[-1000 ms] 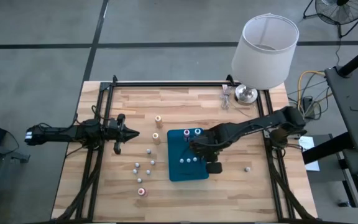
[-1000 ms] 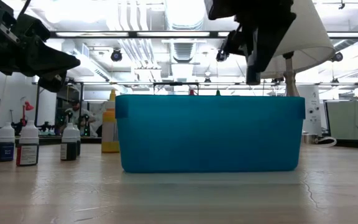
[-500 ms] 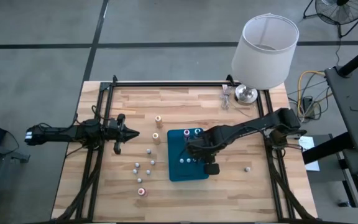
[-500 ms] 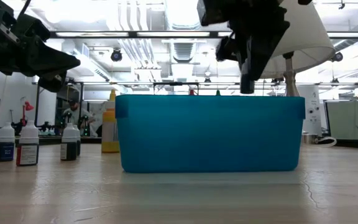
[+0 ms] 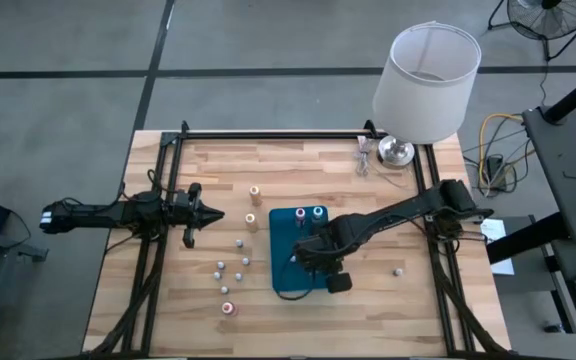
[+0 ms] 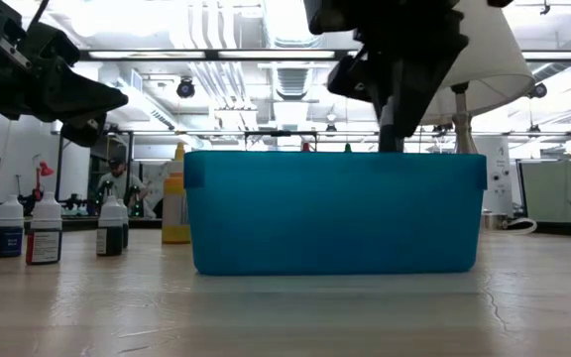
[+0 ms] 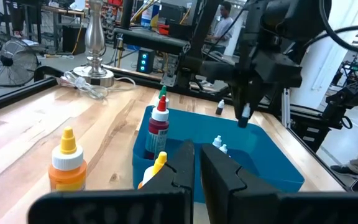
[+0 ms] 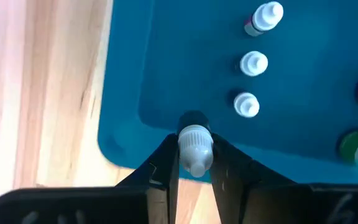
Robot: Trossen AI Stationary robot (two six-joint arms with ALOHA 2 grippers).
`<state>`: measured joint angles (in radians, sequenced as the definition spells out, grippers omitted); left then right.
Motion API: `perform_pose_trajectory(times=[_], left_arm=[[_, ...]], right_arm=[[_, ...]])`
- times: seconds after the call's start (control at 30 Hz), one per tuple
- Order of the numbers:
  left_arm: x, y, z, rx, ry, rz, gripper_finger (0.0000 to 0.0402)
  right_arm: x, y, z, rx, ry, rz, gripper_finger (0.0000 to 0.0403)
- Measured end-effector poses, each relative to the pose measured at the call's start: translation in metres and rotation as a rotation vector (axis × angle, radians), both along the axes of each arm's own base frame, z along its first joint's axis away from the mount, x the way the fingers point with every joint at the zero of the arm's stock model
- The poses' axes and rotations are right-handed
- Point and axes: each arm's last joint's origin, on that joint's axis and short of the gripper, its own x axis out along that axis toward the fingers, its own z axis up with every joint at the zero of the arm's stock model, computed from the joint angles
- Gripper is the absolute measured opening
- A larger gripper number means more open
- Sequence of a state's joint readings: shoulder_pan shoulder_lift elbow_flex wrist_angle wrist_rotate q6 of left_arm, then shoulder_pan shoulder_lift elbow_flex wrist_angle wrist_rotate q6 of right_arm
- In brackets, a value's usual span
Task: Pick & Place food coloring
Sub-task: Put the small blue food coloring bottle into the blue bin
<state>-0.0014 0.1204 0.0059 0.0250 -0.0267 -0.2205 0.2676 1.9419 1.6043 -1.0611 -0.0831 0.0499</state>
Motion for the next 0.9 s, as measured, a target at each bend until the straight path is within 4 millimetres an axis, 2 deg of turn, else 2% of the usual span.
perform_pose_trajectory(times=[0.3, 0.63, 0.9], left_arm=[[0.000, 0.000, 0.000, 0.000, 0.000, 0.000, 0.0000], [0.000, 0.000, 0.000, 0.000, 0.000, 0.000, 0.0000], [0.000, 0.000, 0.000, 0.000, 0.000, 0.000, 0.0000]], right_arm=[[0.022, 0.006, -0.010, 0.000, -0.001, 0.027, 0.0060], [0.024, 0.007, -0.034, -0.019, 0.071, 0.029, 0.0060], [0.025, 0.009, -0.037, -0.027, 0.055, 0.111, 0.0060]])
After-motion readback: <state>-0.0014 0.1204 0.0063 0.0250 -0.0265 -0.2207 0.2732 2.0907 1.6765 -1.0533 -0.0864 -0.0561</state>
